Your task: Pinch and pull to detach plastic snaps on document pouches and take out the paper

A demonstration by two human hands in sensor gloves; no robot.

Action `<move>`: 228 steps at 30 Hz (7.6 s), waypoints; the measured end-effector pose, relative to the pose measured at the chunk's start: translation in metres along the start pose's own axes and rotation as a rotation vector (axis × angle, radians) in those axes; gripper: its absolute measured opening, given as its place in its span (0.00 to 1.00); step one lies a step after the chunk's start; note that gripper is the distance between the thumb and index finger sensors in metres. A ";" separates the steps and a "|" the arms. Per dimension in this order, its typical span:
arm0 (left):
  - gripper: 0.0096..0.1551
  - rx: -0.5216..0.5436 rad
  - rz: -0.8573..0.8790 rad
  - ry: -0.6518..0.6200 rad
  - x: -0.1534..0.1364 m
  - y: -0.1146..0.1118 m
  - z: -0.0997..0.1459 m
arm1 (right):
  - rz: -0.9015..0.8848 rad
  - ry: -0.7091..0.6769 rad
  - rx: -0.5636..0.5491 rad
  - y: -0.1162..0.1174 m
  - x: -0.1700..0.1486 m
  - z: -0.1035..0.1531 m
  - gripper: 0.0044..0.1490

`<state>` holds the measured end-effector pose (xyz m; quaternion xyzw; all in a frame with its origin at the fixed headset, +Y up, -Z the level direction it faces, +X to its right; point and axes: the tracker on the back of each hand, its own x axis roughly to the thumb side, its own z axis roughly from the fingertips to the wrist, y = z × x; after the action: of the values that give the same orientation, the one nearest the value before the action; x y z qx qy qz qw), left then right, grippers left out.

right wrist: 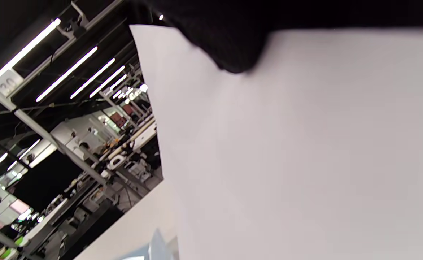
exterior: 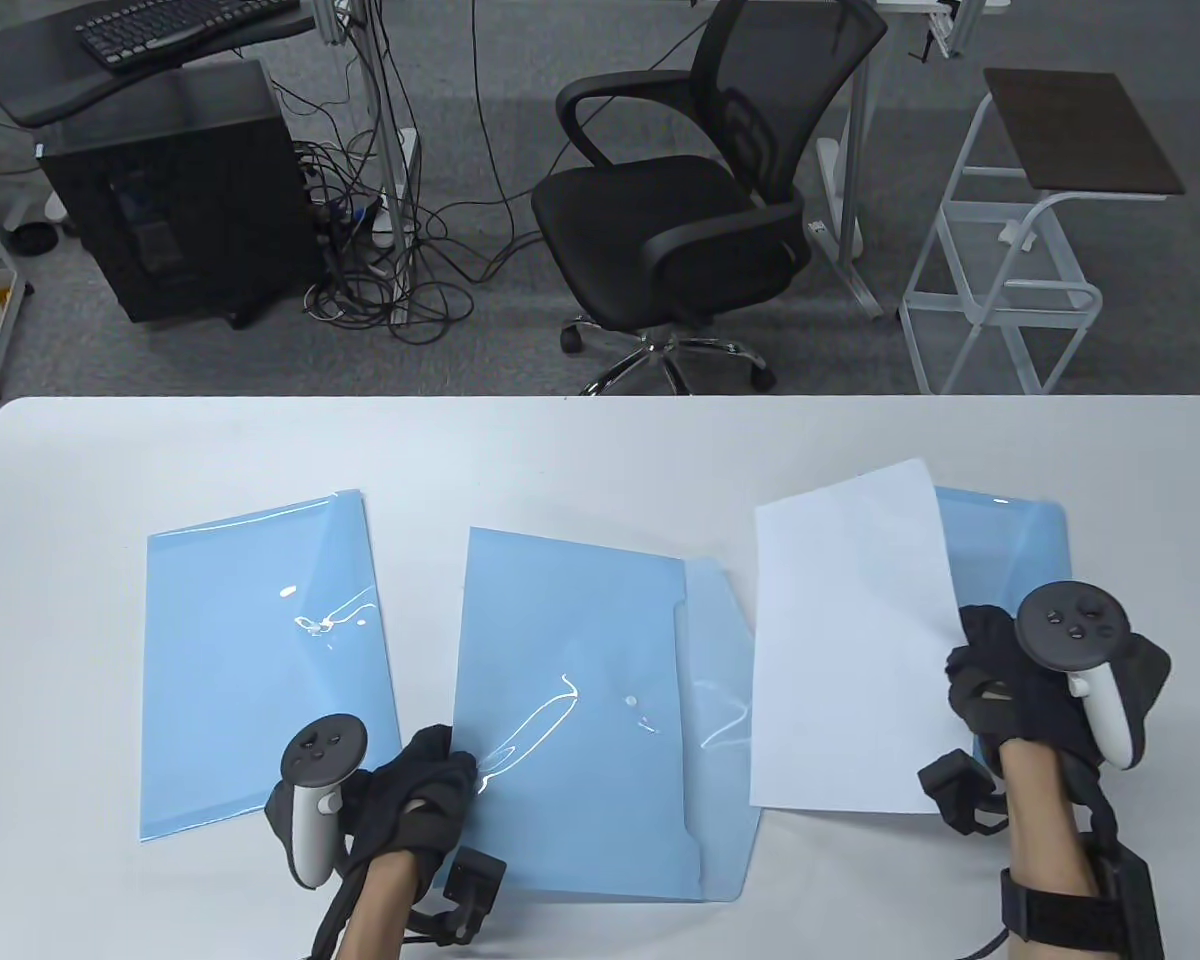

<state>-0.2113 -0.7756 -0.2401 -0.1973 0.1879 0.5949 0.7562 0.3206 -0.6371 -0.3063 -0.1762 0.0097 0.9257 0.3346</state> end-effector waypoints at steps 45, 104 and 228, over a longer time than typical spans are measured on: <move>0.25 -0.045 -0.021 0.034 0.000 0.001 -0.006 | 0.329 0.074 0.070 0.178 0.037 -0.110 0.40; 0.25 -0.077 0.004 0.024 -0.008 -0.010 -0.007 | 0.084 -0.440 0.598 0.206 0.077 0.061 0.38; 0.37 0.341 -0.197 0.095 0.060 0.087 -0.113 | 0.230 -0.405 0.152 0.143 0.012 0.049 0.54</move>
<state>-0.2883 -0.7662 -0.3736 -0.1117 0.3012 0.4675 0.8236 0.2076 -0.7341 -0.2788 0.0409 0.0319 0.9707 0.2346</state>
